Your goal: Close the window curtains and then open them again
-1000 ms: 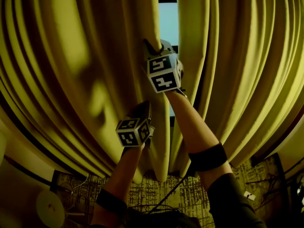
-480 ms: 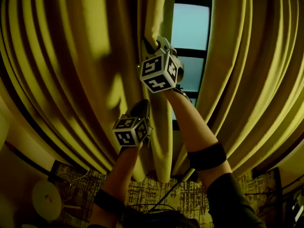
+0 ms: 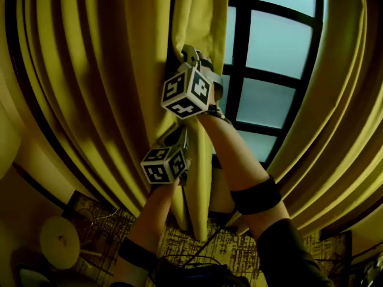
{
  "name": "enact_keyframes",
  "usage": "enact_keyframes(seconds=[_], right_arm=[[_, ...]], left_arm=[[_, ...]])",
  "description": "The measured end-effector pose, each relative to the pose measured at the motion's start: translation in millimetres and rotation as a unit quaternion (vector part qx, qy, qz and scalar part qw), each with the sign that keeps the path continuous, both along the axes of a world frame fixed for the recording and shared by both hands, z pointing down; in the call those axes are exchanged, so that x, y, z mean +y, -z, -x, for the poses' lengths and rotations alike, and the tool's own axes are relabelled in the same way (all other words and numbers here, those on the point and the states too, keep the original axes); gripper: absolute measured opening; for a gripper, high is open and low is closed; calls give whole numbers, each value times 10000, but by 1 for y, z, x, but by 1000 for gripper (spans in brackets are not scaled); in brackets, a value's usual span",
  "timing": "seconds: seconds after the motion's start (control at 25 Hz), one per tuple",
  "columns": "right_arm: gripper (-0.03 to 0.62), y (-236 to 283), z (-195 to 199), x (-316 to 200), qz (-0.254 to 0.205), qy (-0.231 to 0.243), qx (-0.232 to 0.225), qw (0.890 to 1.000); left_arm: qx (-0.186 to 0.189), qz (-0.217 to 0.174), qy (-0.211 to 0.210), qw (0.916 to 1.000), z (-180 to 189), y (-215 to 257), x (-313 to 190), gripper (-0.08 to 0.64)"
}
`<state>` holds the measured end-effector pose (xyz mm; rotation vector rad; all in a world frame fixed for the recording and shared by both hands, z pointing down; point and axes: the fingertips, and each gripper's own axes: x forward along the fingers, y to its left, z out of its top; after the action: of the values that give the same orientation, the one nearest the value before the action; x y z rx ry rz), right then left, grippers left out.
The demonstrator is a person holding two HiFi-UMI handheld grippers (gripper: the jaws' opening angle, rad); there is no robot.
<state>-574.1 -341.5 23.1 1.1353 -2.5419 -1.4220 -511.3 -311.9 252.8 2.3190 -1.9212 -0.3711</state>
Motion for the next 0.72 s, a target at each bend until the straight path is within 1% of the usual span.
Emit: enact_keyframes(seconds=[0.28,0.36,0.56,0.64,0.72], right_arm=[[18,18,95,24,-196,170,19,9997],[18,18,122,30,-263,176,139,9994],[20,2,199,50,-439,263,647,9966],[20,1,225,57,-453,314,703,9960],[20,3,242,59,-445,322,674,9962]], left_arm=[[120,-7,297,9995,95,3,20,0],[152,2,340,9993,121,3,24,0],[181,23,433,9989,173,1,32,0],[183,40,444,9988,192,0,37,0],[165,62,439,9989,210,-1,42,0]])
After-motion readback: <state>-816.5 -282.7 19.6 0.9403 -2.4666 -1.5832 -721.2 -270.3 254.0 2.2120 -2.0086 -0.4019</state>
